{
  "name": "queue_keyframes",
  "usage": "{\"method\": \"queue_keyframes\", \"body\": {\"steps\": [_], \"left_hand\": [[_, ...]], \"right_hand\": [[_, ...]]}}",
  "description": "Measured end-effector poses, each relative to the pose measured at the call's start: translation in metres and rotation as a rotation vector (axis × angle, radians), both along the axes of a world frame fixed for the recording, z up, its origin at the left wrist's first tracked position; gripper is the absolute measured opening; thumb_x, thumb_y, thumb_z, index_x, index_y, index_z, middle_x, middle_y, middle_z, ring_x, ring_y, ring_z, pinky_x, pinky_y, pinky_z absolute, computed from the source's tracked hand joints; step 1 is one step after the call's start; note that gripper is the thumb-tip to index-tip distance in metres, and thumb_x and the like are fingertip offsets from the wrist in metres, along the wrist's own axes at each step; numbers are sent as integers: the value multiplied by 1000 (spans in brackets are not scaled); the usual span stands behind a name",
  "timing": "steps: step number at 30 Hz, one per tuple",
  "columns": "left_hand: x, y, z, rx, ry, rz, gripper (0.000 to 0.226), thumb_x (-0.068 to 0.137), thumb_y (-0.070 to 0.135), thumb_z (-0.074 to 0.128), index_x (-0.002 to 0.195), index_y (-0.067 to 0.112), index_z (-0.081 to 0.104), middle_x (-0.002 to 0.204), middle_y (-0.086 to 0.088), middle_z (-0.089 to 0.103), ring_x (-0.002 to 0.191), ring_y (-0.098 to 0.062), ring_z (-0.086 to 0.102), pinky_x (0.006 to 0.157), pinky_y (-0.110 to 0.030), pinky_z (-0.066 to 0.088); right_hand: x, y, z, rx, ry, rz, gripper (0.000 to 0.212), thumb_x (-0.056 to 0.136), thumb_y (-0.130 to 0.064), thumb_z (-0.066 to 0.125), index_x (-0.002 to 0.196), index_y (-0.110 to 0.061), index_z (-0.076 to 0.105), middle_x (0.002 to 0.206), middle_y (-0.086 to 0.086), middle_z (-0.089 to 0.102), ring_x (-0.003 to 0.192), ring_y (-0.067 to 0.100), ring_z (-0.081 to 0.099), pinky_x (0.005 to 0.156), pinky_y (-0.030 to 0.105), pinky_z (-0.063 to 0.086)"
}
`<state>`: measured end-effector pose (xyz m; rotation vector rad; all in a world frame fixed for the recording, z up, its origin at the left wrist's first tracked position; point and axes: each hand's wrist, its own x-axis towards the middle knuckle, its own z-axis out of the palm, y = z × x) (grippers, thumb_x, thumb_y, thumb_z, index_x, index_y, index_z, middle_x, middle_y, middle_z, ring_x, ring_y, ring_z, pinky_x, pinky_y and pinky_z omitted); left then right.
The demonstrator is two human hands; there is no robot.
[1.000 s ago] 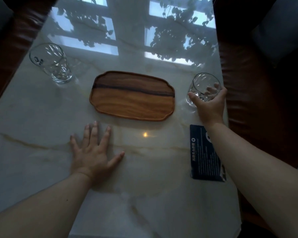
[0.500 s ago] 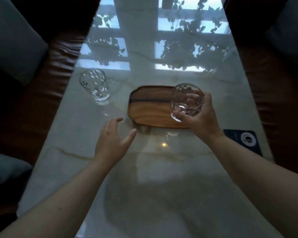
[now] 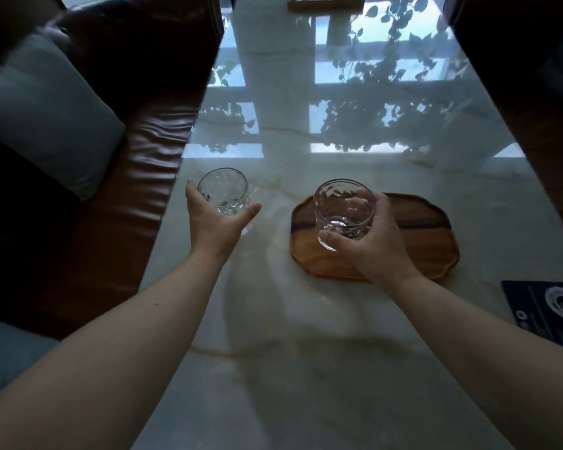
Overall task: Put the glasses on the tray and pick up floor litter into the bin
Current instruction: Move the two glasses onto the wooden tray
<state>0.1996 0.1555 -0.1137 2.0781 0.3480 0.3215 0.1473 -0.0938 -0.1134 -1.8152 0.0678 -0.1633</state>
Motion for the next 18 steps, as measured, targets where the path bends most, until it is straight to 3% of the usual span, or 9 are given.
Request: {"method": "queue_keyframes", "body": {"steps": [4, 8, 11, 14, 18], "left_hand": [[8, 3, -7, 4, -39, 3, 98, 57, 33, 87, 133, 10, 30, 133, -12, 46, 120, -23, 47, 102, -29, 37], [6, 0, 0, 22, -55, -24, 90, 57, 33, 87, 129, 12, 37, 123, -7, 51, 108, -19, 53, 91, -20, 40], [-6, -16, 17, 3, -115, -112, 86, 55, 34, 88, 124, 16, 40, 116, -1, 53, 101, -12, 55, 81, -4, 38], [-20, -42, 32, -5, -148, -220, 86, 55, 34, 89, 124, 16, 41, 116, -1, 56, 99, -8, 57, 83, -7, 42], [-30, -84, 39, -24, -158, -316, 87, 53, 30, 90, 123, 16, 42, 115, 0, 55, 98, -5, 57, 85, -10, 44]], "right_hand": [[2, -1, -1, 3, 6, -2, 81, 58, -27, 90, 123, -21, 42, 118, -5, 57, 98, -10, 59, 77, 4, 44], [-2, -9, 1, 14, 14, 10, 83, 58, -26, 89, 125, -20, 41, 121, 0, 57, 103, -3, 60, 82, 10, 48], [-6, -23, 6, -4, 9, 9, 83, 58, -27, 89, 125, -22, 40, 123, 0, 56, 105, -2, 60, 82, 10, 47], [-10, -43, 11, -66, 2, 0, 83, 57, -31, 89, 124, -28, 39, 122, -2, 56, 103, -8, 58, 79, 6, 45], [-12, -75, 14, -144, -3, -43, 86, 56, -38, 88, 125, -26, 38, 123, -1, 57, 107, 4, 60, 93, 27, 51]]}}
